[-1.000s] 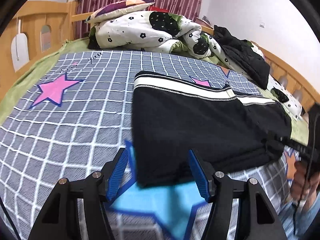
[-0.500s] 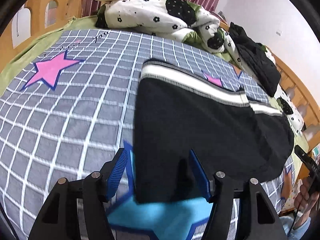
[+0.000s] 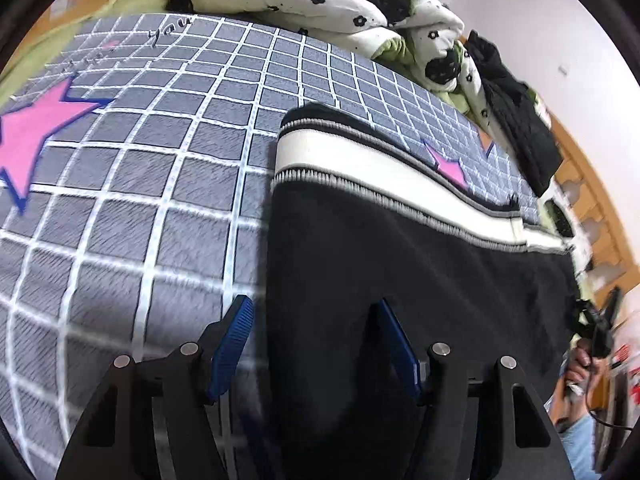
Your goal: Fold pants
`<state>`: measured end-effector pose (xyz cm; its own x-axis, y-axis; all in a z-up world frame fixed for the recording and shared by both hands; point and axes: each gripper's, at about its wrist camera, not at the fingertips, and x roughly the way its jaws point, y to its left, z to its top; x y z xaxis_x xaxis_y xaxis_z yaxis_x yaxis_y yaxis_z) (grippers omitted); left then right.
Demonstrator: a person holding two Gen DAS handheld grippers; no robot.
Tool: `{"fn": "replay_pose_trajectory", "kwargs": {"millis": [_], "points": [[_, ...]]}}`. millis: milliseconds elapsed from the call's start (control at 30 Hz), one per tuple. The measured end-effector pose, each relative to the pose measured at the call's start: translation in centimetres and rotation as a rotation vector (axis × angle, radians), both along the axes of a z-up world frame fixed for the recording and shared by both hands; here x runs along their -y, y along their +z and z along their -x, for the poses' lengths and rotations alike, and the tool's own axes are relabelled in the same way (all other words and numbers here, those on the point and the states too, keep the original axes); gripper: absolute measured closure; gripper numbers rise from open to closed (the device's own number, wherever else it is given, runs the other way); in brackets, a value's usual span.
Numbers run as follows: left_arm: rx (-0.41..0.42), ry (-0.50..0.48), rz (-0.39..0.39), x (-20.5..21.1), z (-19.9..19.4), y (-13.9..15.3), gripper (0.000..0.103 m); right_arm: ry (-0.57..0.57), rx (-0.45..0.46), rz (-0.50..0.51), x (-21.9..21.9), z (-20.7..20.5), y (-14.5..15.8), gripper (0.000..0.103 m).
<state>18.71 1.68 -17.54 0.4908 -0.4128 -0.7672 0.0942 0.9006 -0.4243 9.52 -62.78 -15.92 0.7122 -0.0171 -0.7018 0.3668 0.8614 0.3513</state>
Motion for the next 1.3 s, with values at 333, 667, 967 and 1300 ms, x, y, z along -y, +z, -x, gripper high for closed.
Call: {"fn": "replay_pose_trajectory", "kwargs": {"millis": [333,667,967,1300], "points": [[0.091,0.040,0.076,0.6,-0.5,3.7,0.094,-0.017,0.085,0.040,-1.8,-2.0,3.5,0.087],[0.280,0.016,0.104,-1.2,0.9,15.6,0.094,0.065,0.272,0.261,-13.5,-0.8,18.0,0.089],[0.185,0.166,-0.083,-15.0,1.6,12.4,0.093,0.230,0.324,0.174,-23.0,-0.9,17.9,0.089],[0.035,0.245,-0.220,-18.8,1.3,2.2,0.072,0.256,-0.077,0.094,-20.7,-2.9,1.6,0.079]]}}
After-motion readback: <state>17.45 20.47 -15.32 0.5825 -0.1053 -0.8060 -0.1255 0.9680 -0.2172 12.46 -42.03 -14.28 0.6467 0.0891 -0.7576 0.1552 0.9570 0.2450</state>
